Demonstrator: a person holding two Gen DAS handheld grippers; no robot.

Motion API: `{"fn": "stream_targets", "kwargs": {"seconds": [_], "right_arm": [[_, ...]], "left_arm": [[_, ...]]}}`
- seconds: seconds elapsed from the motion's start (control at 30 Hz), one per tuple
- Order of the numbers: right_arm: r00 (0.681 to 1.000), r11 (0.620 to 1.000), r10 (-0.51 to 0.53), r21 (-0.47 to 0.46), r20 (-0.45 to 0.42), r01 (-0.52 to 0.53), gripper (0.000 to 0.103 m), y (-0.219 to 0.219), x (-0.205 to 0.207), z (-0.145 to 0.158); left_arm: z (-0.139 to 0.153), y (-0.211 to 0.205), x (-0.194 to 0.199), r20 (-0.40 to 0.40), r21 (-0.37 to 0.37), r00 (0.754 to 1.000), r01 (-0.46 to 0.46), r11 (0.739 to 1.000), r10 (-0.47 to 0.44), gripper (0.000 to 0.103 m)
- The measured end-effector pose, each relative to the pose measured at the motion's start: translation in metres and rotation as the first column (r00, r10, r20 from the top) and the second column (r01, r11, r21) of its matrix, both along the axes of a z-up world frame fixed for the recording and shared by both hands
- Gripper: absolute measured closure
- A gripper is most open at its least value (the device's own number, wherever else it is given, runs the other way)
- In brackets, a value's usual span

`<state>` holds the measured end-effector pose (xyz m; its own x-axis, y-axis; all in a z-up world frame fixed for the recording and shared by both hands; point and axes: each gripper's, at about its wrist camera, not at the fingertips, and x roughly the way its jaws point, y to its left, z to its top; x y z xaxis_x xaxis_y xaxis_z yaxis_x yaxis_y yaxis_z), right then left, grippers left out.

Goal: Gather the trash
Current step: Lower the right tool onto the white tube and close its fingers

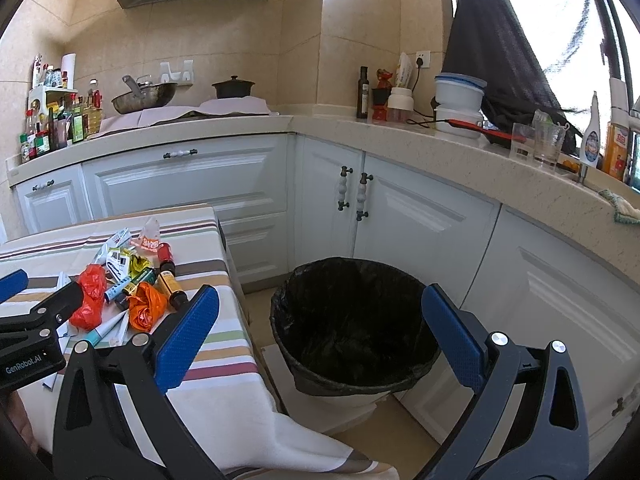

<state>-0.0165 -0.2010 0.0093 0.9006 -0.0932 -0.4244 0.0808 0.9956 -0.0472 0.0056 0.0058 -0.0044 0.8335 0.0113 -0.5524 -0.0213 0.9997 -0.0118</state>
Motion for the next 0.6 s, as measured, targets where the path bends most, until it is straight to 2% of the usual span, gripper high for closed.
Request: {"fn": "stream_targets", "kwargs": {"seconds": [0.17,0.37,0.5,0.6], "right_arm": [[0.999,0.999,0.032,0.012,-0.022,-0.031,0.004,0.013,0.006,-0.008],[0.992,0.994,0.113,0.021,-0.051,-0.112,0.007,0.043,0.012,-0.019],[0.982,0.985,0.172,0.031,-0.082,-0.17,0.019,0.065,0.017,-0.027],[0.969,0.975,0.223,0.042,-0.109,-0.219,0.024,0.083,0.019,-0.035]], "left_arm": [[-0.006,0.016,-0.004,-0.012,0.048,0.999,-0.043,0.998,0.044,0.007],[-0.016,0.054,-0.01,-0.043,0.061,0.99,-0.133,0.989,0.135,0.007],[-0.022,0.079,-0.014,-0.068,0.06,0.98,-0.184,0.981,0.188,0.007],[-0.027,0.092,-0.018,-0.077,0.074,0.973,-0.21,0.975,0.216,0.007]]}}
